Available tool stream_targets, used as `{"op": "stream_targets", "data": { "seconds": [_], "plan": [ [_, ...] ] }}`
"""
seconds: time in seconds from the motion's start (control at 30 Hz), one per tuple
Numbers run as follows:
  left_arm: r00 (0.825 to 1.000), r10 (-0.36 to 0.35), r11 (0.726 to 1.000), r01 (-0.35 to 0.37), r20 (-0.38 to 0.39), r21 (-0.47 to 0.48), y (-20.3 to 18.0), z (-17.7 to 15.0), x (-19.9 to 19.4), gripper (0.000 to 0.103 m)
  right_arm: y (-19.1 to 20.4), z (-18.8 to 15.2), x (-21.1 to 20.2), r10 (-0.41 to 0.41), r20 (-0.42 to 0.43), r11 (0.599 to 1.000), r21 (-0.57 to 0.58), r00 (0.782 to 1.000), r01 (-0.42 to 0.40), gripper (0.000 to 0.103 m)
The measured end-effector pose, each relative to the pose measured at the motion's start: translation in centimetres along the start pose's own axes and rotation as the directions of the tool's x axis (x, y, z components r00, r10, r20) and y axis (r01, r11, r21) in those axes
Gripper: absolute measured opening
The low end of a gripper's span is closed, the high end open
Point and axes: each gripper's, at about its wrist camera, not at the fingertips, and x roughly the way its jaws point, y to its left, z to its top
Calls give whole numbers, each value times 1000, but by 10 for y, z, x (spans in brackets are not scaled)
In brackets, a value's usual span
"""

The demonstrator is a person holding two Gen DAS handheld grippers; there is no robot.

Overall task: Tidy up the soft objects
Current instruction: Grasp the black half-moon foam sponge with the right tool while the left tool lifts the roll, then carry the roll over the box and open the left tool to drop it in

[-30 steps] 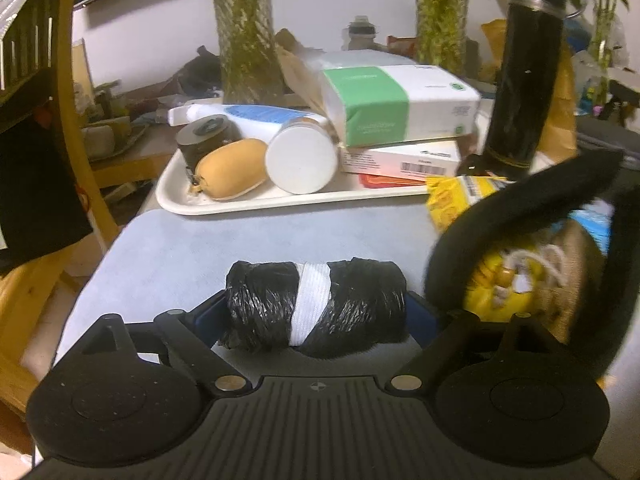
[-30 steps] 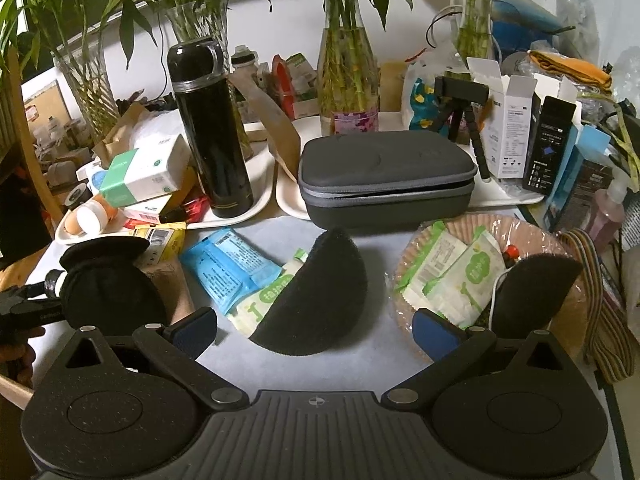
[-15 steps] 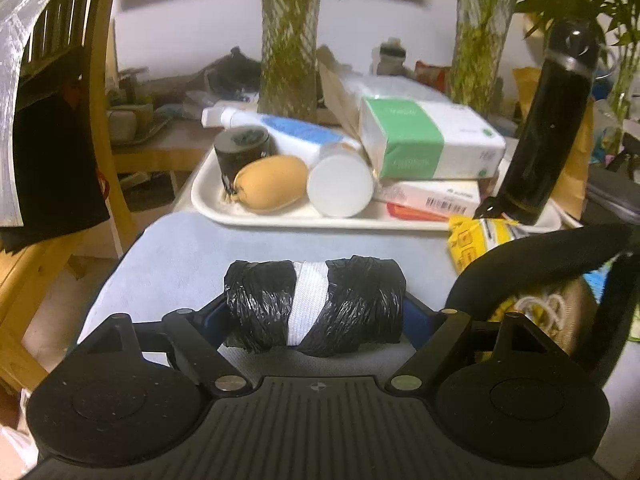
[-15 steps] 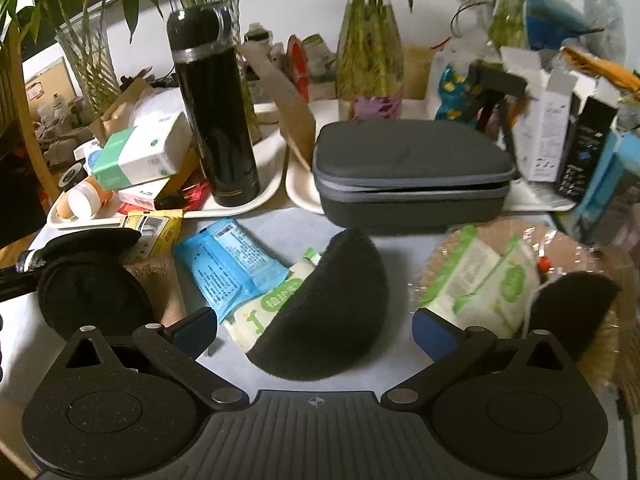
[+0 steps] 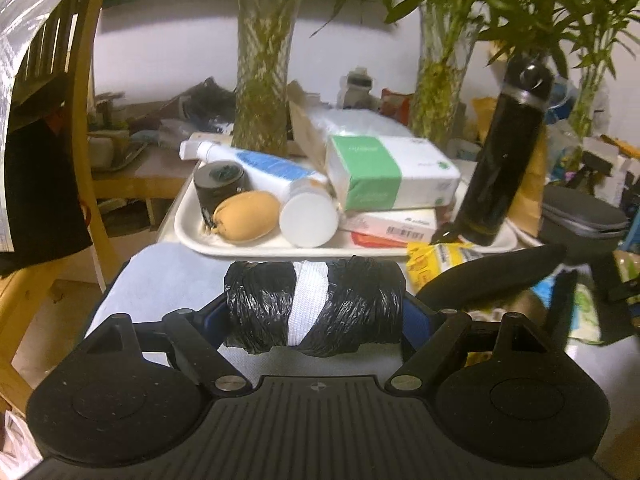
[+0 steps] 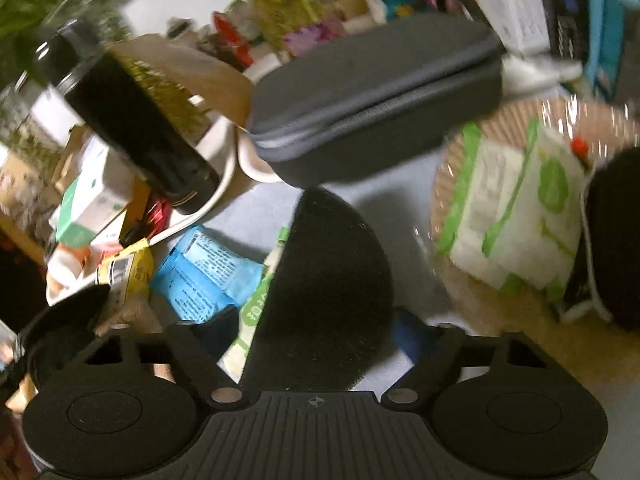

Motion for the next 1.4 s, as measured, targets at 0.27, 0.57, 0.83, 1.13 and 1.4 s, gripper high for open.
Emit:
{"op": "stream_targets", "data": {
  "seconds": [0.27,0.57,0.83,1.13,1.4],
  "plan": [
    [1000,2,1000,-1,22,-23,0,11,-37,83,9,7,-35,66,83,998,-21,994,-64,67],
    [999,-30,999,30,32,-21,-2,27,-86,83,35,-2,-98,95,144,978,-199,985,-65,66],
    [998,-49,998,48,47,32,-13,40,-136,83,56,-21,-157,124,154,951,-300,980,-73,66],
    [990,-126,984,116,69,135,-45,49,-195,83,77,-52,-212,189,137,912,-390,972,-122,66],
    [975,-223,945,210,22,251,-77,38,-222,83,89,-82,-245,222,129,879,-456,966,-141,66]
  ]
}}
